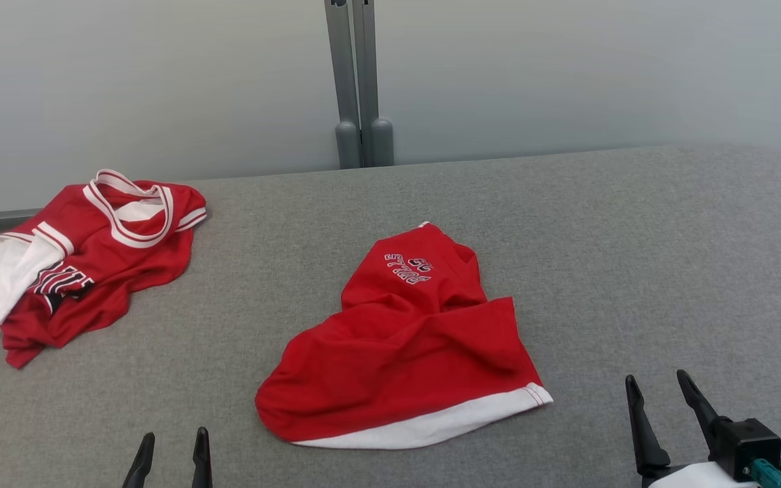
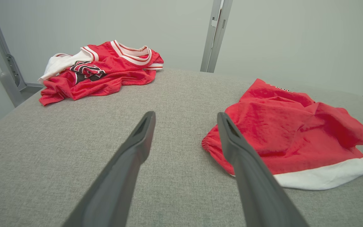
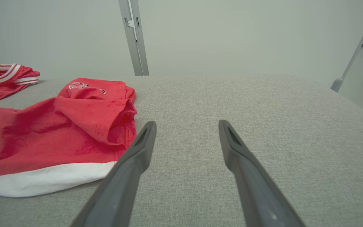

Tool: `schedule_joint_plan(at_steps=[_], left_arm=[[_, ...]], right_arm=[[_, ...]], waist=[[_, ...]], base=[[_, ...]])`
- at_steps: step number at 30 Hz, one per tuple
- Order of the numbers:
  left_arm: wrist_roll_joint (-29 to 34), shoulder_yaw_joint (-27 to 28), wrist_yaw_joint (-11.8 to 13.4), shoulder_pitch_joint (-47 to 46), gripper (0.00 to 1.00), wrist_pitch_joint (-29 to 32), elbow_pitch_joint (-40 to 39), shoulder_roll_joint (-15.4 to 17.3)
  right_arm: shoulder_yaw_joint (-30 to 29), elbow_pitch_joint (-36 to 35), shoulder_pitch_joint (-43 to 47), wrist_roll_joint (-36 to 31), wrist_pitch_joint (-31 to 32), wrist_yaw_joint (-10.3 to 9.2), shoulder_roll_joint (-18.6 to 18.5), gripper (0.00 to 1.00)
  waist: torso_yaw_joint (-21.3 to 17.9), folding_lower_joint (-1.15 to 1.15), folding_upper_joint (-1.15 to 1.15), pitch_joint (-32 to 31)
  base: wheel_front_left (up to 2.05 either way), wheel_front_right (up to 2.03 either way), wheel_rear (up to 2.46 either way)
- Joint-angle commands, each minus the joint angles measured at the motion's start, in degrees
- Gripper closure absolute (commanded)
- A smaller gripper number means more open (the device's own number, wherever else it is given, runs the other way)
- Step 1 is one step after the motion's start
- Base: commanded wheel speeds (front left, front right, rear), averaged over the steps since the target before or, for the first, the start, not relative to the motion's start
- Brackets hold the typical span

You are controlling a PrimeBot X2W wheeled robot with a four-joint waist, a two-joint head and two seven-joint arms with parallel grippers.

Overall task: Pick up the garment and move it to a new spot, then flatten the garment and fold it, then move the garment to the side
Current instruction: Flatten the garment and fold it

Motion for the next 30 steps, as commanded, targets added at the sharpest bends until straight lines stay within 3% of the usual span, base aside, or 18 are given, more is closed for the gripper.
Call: schedule_joint_plan(at_steps=[1,12,16,23,30], left_arm=[[-0.47,-0.04,-0.15,-0.82,0.0,-0.17,-0.24,0.32],[-2.42,-0.26,-0.16,-1.88,0.0,-0.17,-0.86,0.18],[-3.33,-2.61,-0.16,-3.59,0.0,-0.11,5.58,2.91],[-6.23,-12.8,-0.15,-13.95,0.0,-0.1,22.18,8.0],[-11.28,-23.2,-0.1,-20.8,0.0,-0.1,26.0,10.0]], right_arm=[[0.06,-0.15,-0.47,-0.22,-0.17,0.0,-0.01,0.0],[2.52,-2.4,-2.3,0.72,-0.17,0.0,0.13,0.0],[8.25,3.75,-5.51,0.87,0.17,-0.01,-1.06,0.0],[14.41,16.64,-13.8,2.01,8.28,-0.02,-2.55,0.0],[14.13,22.82,-17.29,2.71,10.73,-0.01,-1.83,0.0]], waist=[[0.0,0.0,0.0,0.0],[0.34,0.0,0.0,0.73],[0.88,0.0,0.0,2.0],[2.53,0.0,0.0,5.1],[3.09,0.0,0.0,7.63]], base=[[0.0,0.0,0.0],[0.0,0.0,0.0],[0.0,0.0,0.0],[0.0,0.0,0.0],[0.0,0.0,0.0]])
